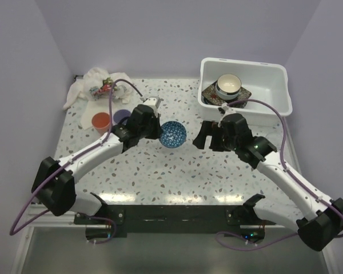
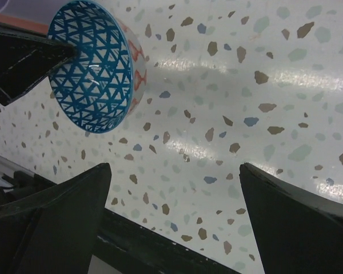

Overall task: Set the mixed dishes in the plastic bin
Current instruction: Pick up the bowl from the center of the board, then pass from the left arm to the right

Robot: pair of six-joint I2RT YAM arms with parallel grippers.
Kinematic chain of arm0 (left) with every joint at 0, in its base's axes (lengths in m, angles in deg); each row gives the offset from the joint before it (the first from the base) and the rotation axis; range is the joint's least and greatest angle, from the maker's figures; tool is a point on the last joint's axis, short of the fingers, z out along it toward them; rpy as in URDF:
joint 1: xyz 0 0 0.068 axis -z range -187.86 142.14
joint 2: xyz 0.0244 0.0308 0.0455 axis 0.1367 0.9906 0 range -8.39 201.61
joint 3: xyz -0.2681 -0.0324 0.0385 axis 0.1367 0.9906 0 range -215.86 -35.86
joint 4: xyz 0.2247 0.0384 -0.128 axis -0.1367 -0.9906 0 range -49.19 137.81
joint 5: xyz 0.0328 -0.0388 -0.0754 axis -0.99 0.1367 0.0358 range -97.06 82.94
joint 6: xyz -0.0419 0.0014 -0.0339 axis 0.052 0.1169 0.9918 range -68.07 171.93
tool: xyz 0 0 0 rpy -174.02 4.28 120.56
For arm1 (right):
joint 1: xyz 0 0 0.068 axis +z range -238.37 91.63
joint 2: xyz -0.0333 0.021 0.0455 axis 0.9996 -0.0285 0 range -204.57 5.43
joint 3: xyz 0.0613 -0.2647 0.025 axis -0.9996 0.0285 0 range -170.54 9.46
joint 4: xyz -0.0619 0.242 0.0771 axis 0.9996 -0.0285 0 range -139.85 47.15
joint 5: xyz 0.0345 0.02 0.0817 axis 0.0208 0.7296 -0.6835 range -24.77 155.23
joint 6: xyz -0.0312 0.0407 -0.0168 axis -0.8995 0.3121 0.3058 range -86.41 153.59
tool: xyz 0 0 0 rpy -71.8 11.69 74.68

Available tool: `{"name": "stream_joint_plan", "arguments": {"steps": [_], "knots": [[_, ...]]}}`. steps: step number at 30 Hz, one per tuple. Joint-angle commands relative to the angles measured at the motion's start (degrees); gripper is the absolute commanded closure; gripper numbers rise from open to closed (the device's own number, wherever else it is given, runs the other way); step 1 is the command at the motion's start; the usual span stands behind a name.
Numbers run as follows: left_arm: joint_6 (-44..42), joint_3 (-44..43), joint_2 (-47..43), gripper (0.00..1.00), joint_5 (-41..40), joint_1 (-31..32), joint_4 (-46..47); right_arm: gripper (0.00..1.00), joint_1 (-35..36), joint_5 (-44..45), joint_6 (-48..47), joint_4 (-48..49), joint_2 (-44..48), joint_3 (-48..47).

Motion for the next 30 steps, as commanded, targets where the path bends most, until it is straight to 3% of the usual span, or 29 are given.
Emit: {"name": "stream_joint_plan", "arguments": {"steps": [1, 8, 20, 25, 30], "knots": [[0.66, 1.48, -5.93, 1.0, -5.04, 3.56, 0.94, 0.02, 6.08, 5.74, 3.36, 0.28, -3.68, -4.34], [2.6, 3.59, -9.36, 1.0, -8.29, 7.6, -0.11, 0.07, 11.46, 8.55, 6.26, 1.94, -9.57, -5.84], [5.94, 6.31, -12.44, 1.0, -9.97, 8.93, 1.38, 0.35, 11.81, 5.75, 11.71, 10.38, -13.53, -2.76], [6.29, 6.58, -12.61, 1.0, -9.96, 8.93, 1.73, 0.53, 11.72, 5.57, 11.8, 11.7, -14.76, -2.15], [7.26, 7.28, -13.58, 1.0, -10.75, 8.93, 2.43, 0.8, 11.72, 5.48, 11.8, 12.05, -15.11, -1.44]]}}
